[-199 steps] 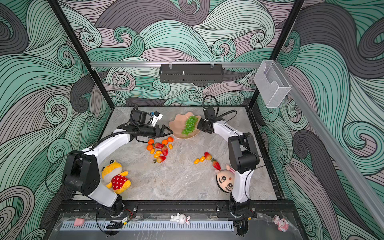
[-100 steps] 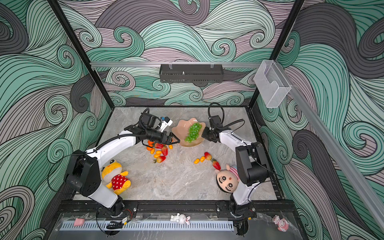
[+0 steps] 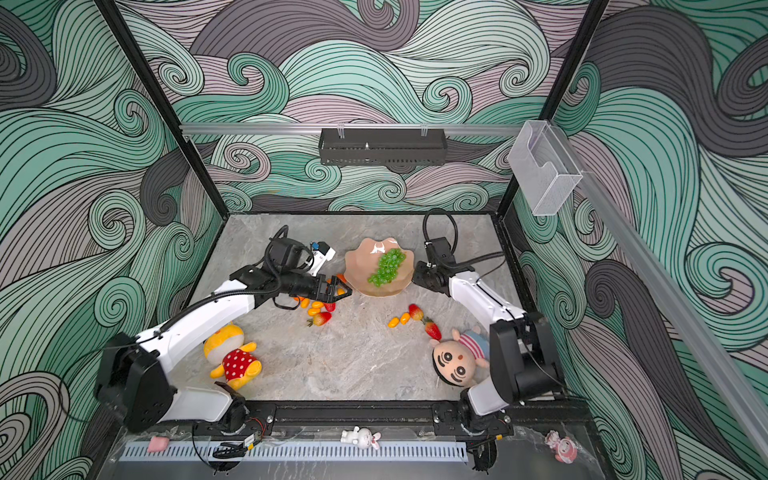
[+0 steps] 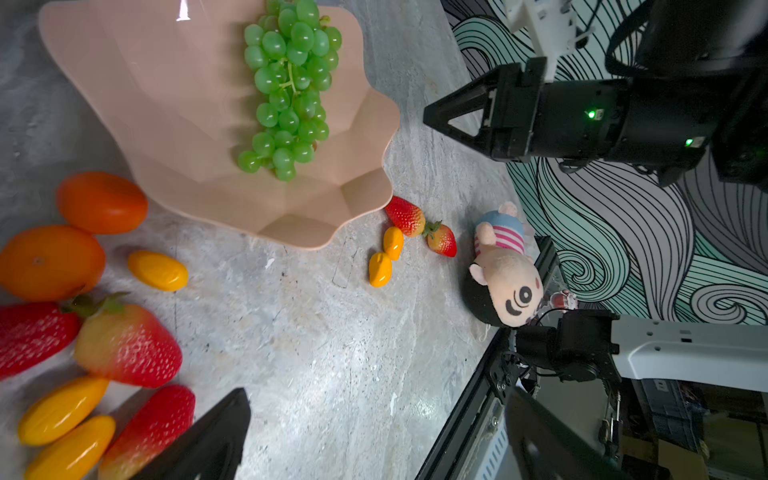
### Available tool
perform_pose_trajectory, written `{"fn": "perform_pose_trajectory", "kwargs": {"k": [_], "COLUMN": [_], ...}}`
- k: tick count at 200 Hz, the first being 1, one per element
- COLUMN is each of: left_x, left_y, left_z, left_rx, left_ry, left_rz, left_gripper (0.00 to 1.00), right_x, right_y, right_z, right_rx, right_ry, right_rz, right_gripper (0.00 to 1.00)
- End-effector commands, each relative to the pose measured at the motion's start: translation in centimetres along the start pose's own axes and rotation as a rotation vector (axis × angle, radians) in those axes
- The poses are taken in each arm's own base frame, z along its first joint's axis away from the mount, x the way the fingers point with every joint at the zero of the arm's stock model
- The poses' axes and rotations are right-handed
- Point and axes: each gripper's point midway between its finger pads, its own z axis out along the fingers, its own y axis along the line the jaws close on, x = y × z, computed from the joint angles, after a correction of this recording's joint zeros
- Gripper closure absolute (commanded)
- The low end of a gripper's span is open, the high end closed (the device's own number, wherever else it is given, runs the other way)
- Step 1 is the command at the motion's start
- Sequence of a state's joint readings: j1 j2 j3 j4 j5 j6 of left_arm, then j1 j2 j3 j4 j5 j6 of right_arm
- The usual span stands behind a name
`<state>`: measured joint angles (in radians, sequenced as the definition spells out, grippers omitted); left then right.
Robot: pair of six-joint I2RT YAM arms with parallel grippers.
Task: Place and organize the fake fruits in the fruit bowl
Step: 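Move right gripper toward the strawberry by the doll while left arm withdraws, then lower the right gripper onto the small strawberry and close it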
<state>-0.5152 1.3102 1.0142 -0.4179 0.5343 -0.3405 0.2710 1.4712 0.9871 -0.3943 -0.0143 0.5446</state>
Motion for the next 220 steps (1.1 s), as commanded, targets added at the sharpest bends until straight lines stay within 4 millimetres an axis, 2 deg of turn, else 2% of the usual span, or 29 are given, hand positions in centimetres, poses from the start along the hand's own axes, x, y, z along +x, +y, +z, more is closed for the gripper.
{"fn": "perform_pose_trajectory", "kwargs": {"k": [1,40,58,82,109,141,220], "left_x": [0.2,2.8,3.5,4.3,5.1,5.7,5.7], "left_y": [0.4,0.9,0.3,-1.3,-2.6,-3.0,-3.0], "left_z": [-1.4,-0.8,0.1,1.5,3.2,4.3,5.0], "left_rx": [-0.095,-0.206,-0.211,-0.183,-0.152,-0.142,-0.153], "left_ry": [-0.128,-0.205,-0.213,-0.214,-0.206,-0.199,-0.186], "left_rz": [-0.012,0.007,0.006,0.016,0.035,0.054,0.069], "left_gripper": [0.01,0.01,0.01,0.01,0.01,0.01,0.01], "right_x": [1.6,5.2,7.2,8.6,9.3,9.9,10.8], "right_y": [-2.8,-4.2,-4.1,-4.5,-4.9,-4.5,-3.6], "right_z": [-2.3,-4.7,-5.0,-4.8,-4.2,-3.3,-1.4], "right_rx": [0.139,0.239,0.275,0.330,0.371,0.398,0.370], "right_ry": [0.014,0.081,0.116,0.139,0.166,0.213,0.281], "right_rz": [-0.066,-0.151,-0.207,-0.282,-0.346,-0.418,-0.506], "right_gripper": [0.65,0.65,0.65,0.65,0.65,0.64,0.64]}}
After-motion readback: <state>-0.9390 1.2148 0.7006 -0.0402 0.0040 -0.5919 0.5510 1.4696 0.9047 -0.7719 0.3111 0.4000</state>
